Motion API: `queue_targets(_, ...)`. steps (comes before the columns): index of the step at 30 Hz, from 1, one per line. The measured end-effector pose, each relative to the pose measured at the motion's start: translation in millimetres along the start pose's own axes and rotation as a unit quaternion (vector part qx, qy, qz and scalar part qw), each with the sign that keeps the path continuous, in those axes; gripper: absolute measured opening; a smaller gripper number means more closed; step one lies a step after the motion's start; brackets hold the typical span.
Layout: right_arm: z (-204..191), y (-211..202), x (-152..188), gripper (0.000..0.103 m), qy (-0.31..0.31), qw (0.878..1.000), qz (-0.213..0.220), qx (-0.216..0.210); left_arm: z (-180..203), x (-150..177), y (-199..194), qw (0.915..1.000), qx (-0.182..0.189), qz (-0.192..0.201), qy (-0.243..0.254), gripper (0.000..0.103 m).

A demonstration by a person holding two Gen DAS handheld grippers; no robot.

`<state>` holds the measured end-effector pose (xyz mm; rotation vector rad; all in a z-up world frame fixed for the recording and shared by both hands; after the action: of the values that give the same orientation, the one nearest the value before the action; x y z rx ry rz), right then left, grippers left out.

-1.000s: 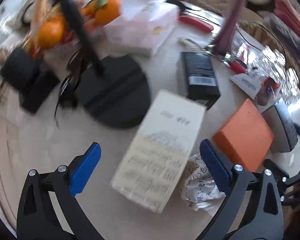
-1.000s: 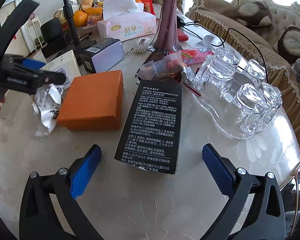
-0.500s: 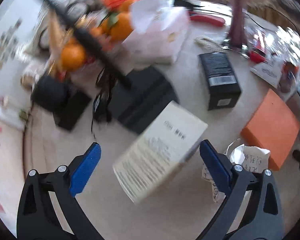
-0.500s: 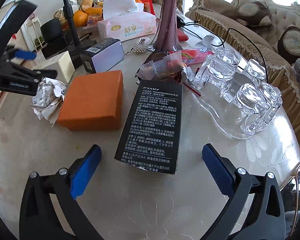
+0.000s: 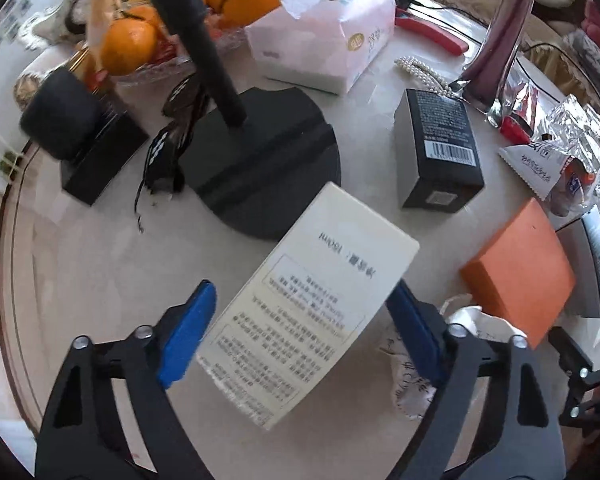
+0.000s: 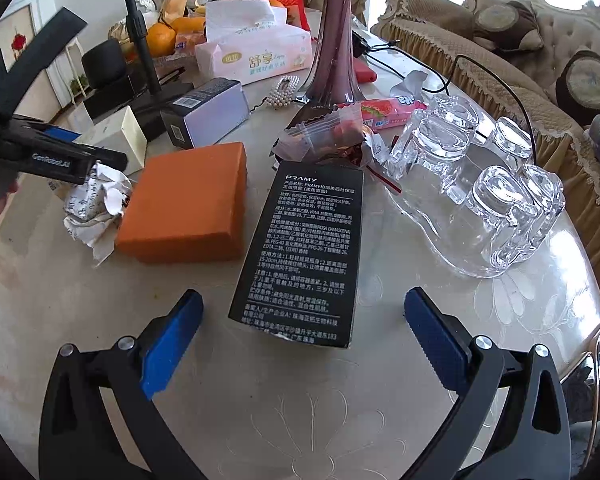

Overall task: Collect trash
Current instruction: 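Grasp the cream box with the left tool while the right tool grasps the black PYAMY box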

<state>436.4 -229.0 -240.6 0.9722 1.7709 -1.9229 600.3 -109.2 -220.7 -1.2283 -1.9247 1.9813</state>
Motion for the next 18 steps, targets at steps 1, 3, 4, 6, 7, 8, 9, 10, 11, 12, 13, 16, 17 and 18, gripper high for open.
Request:
queue_targets(1,0,0,0,0.097,0.001,1.000,0.000,-0.001,3,5,-5,1.0000,-0.003,-0.002,0.001,0.074)
queue_targets(3,1,0,0,0.097,0.001,1.000,0.000,0.000,0,13,-9,0.9999,-0.002,-0.015,0.005,0.066)
queue_targets(4,1,-1,0,0.097,0.001,1.000,0.001,0.000,6,20,-14,0.9997,-0.001,-0.023,0.013,0.060)
queue_targets(6,1,-2,0,0.095,-0.004,1.000,0.003,-0.003,12,24,-19,0.9992,0.003,-0.031,0.026,0.054)
queue_targets(7,-1,-2,-2,0.092,-0.007,1.000,0.006,-0.011,12,27,-21,0.9991,-0.001,-0.037,0.022,0.053)
queue_targets(8,-3,-5,-4,0.079,-0.015,1.000,0.014,-0.015,9,29,-22,0.9992,-0.004,-0.038,0.013,0.054)
queue_targets(9,-5,-7,-5,0.067,-0.025,0.999,0.018,-0.015,9,29,-21,0.9992,-0.005,-0.039,0.008,0.054)
queue_targets(10,-7,-8,-4,0.064,-0.029,0.999,0.016,-0.019,9,28,-19,0.9990,-0.013,-0.041,0.010,0.057)
queue_targets(11,-9,-9,-3,0.062,-0.030,0.999,0.013,-0.021,9,28,-17,0.9988,-0.021,-0.043,0.014,0.060)
queue_targets(12,-10,-10,-2,0.062,-0.031,0.999,0.012,-0.023,8,27,-15,0.9986,-0.023,-0.046,0.013,0.060)
queue_targets(13,-10,-10,-2,0.062,-0.032,0.999,0.011,-0.025,8,25,-12,0.9986,-0.022,-0.048,0.004,0.062)
queue_targets(16,-10,-10,-2,0.060,-0.034,0.999,0.012,-0.029,8,19,-4,0.9973,0.006,-0.048,-0.056,0.061)
queue_targets(17,-9,-10,-3,0.051,-0.036,0.999,0.012,-0.027,7,19,1,0.9957,0.012,-0.051,-0.076,0.052)
queue_targets(18,-8,-10,-4,0.043,-0.036,0.999,0.011,-0.030,5,19,3,0.9943,0.011,-0.051,-0.093,0.050)
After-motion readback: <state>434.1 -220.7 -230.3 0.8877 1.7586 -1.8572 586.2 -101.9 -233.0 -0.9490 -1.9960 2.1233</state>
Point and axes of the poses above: each gripper's, at about its wrist camera, not at the fingertips, and y roughly the way its jaws point, z to its right, x to its underside, the point moved 10 cm from there along y, roughly the way its jaws point, and after that the axes turned 7 degrees about z, right-handed, at the moved point
